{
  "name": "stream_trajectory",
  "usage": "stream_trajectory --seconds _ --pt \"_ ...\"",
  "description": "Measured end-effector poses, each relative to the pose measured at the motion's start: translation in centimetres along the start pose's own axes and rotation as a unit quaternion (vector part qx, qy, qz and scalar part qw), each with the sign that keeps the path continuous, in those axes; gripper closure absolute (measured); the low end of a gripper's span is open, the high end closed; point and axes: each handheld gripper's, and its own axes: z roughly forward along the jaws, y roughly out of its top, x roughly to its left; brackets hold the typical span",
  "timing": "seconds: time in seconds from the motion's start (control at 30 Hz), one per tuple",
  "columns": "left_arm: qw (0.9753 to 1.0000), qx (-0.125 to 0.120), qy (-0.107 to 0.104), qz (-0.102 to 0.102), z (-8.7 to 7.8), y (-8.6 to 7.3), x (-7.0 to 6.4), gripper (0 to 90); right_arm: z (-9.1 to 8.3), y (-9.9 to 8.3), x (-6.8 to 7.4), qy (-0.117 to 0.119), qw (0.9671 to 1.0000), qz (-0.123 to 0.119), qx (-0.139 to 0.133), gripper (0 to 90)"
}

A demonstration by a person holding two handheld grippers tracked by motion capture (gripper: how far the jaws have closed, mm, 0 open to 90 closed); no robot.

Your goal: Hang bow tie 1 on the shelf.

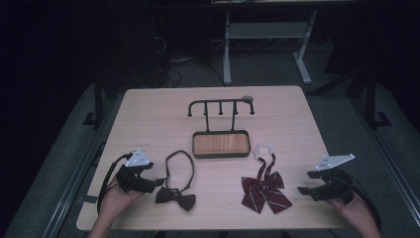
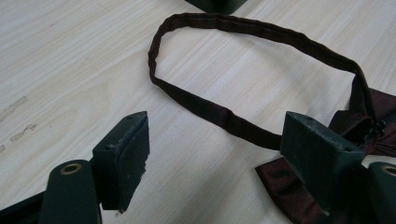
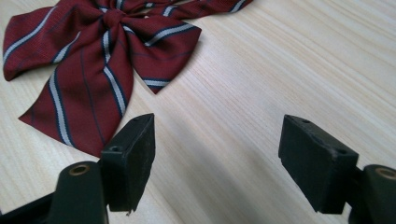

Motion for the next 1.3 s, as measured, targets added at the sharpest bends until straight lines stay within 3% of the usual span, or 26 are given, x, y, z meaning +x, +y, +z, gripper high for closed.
stream_trajectory --seconds 0.3,0.63,1.07,1.3 --pt "1.0000 0.002 -0.005 0.006 0.1 0.0 -0.2 24.3 0.1 0.5 0.5 0.010 0.9999 -0.002 0.006 23.9" --pt "1.0000 0.001 -0.005 0.008 0.0 0.0 -0.2 24.2 0.4 3.1 0.9 0.019 0.9994 -0.022 0.021 22.0" --pt "0.9999 -0.003 -0.004 0.009 -0.1 0.1 -0.3 24.2 1.1 7.4 0.8 0.013 0.9973 -0.052 0.050 34.5" --pt "0.9999 -0.001 -0.006 0.011 0.0 0.1 -0.3 24.3 2.2 8.8 0.4 0.016 0.9964 -0.051 0.066 39.3"
